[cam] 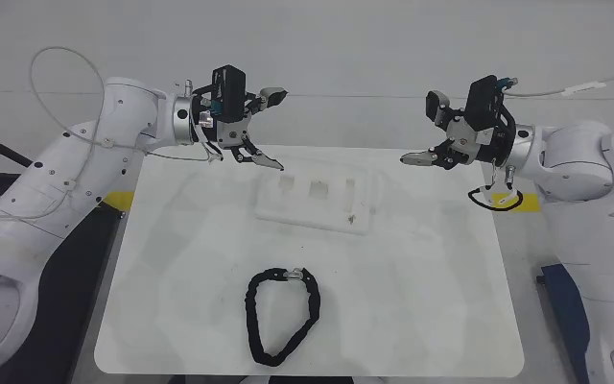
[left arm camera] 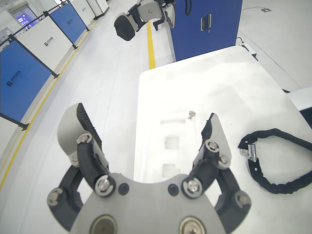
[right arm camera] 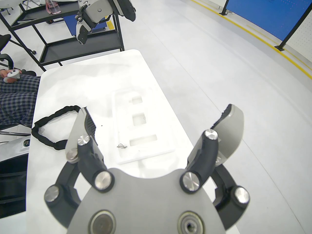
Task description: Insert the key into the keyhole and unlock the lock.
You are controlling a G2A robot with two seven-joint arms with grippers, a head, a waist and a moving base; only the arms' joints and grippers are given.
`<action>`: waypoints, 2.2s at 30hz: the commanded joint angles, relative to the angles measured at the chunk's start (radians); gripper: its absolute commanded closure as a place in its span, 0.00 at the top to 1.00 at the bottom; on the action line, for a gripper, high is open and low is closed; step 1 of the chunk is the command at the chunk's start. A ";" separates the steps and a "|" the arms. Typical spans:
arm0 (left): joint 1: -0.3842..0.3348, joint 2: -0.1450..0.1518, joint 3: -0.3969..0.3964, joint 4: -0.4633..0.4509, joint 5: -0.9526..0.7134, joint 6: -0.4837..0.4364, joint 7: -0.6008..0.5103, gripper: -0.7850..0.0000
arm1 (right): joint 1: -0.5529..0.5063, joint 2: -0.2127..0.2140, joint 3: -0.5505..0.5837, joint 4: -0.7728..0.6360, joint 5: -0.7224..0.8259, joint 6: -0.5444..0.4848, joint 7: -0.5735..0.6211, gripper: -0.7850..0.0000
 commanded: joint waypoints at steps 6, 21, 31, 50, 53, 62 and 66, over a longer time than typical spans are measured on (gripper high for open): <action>0.000 0.000 0.000 0.000 0.000 0.000 0.000 1.00 | 0.000 0.000 0.000 0.000 0.000 0.000 0.000 1.00; 0.000 0.000 0.000 0.000 0.000 0.000 0.000 1.00 | -0.033 -0.005 -0.026 -0.020 -0.025 0.106 -0.018 1.00; 0.000 0.000 0.000 0.000 0.000 0.000 0.000 1.00 | -0.012 -0.043 -0.195 0.041 0.099 0.324 0.081 1.00; 0.000 0.000 0.000 0.000 0.000 0.000 0.000 1.00 | 0.082 -0.145 -0.488 0.015 0.188 1.050 0.407 1.00; 0.000 0.000 0.000 0.000 0.000 0.000 0.000 1.00 | 0.080 -0.154 -0.509 0.006 0.156 1.139 0.414 1.00; 0.000 0.000 0.000 0.000 0.000 0.000 0.000 1.00 | 0.043 -0.159 -0.509 -0.013 0.169 1.188 0.396 1.00; 0.000 0.000 0.000 0.000 0.000 0.000 0.000 1.00 | 0.043 -0.159 -0.509 -0.013 0.169 1.188 0.396 1.00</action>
